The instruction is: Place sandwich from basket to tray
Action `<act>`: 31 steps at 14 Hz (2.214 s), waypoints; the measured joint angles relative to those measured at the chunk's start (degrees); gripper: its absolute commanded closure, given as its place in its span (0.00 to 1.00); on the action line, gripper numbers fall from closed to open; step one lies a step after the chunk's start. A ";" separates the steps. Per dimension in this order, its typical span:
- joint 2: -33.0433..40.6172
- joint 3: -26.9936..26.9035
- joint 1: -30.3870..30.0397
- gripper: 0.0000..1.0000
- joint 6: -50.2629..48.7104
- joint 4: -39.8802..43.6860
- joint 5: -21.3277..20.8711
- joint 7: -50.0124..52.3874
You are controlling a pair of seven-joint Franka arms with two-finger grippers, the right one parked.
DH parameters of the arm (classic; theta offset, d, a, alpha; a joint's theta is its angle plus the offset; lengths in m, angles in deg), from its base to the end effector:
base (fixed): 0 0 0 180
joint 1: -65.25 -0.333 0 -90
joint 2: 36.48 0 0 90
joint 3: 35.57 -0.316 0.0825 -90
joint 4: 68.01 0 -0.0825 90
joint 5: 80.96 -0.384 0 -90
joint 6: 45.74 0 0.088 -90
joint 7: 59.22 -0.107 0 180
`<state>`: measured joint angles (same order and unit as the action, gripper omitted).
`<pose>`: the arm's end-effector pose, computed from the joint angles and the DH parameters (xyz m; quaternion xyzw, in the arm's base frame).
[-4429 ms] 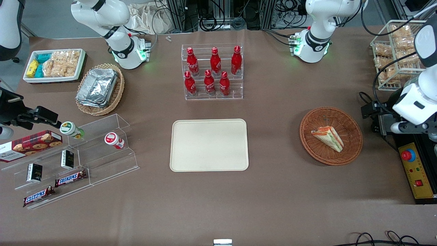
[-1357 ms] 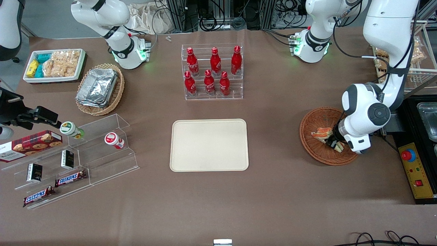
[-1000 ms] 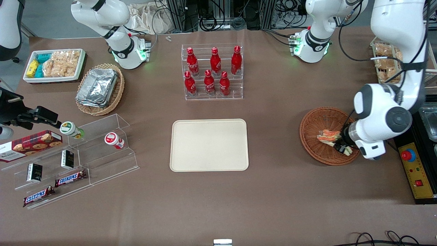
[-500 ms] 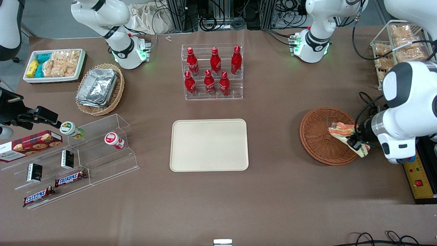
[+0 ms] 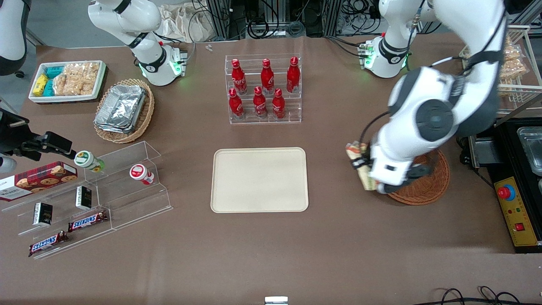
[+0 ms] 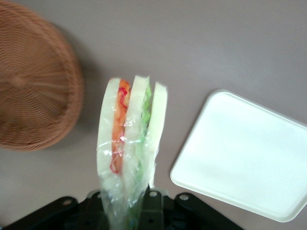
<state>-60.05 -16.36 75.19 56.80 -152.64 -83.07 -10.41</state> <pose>0.5995 -0.2937 0.4453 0.9824 0.1761 -0.0602 0.0138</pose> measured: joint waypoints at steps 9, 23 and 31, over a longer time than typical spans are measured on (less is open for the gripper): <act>-20.14 0.06 14.14 1.00 16.73 0.48 -9.97 -2.20; -22.59 -0.20 13.29 0.00 18.50 4.94 -10.38 -3.73; -8.70 -2.65 2.75 0.00 11.17 9.10 -9.97 -3.88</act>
<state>-68.74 -19.01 77.94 67.97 -143.54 -93.04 -14.29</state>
